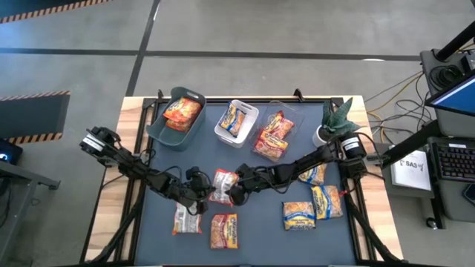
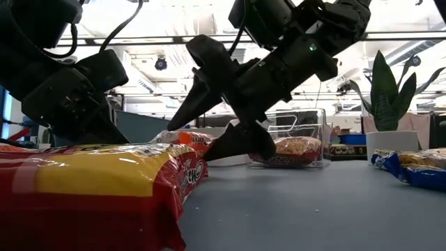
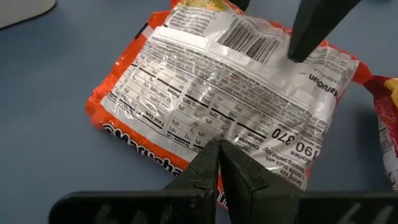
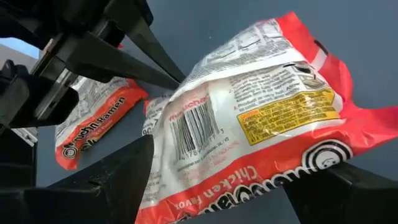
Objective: Sort Maruchan noodles
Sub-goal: Put the orange noodle pack into the blue bin
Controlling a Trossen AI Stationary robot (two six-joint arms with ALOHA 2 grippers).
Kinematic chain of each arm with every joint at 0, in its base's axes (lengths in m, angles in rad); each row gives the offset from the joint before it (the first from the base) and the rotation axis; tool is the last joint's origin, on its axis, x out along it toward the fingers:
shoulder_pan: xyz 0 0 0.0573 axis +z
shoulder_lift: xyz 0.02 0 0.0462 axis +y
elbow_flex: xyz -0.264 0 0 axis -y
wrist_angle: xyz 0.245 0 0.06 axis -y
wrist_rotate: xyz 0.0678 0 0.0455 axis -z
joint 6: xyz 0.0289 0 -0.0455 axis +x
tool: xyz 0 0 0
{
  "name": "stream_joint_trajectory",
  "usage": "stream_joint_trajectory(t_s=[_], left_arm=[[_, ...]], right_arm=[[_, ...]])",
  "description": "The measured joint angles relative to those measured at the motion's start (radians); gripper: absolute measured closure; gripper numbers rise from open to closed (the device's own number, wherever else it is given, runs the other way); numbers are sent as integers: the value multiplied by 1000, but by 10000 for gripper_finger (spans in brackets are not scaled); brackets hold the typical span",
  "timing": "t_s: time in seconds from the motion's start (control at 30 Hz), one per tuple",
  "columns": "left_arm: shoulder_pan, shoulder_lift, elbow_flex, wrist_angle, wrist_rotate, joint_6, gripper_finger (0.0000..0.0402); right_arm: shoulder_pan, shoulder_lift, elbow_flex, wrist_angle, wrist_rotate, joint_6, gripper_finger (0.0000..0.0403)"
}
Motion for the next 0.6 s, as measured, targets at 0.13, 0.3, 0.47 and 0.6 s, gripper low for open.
stream_joint_trajectory(t_s=[0.13,0.3,0.47,0.6], left_arm=[[0,0,-3,4,0,0,401],[0,0,-3,7,1,0,401],[0,0,-3,12,1,0,401],[0,0,-3,15,2,0,401]], right_arm=[[-2,0,-3,18,6,-6,103],[-2,0,-4,19,6,-3,104],[-2,0,-5,19,6,0,104],[-2,0,-5,19,6,2,106]])
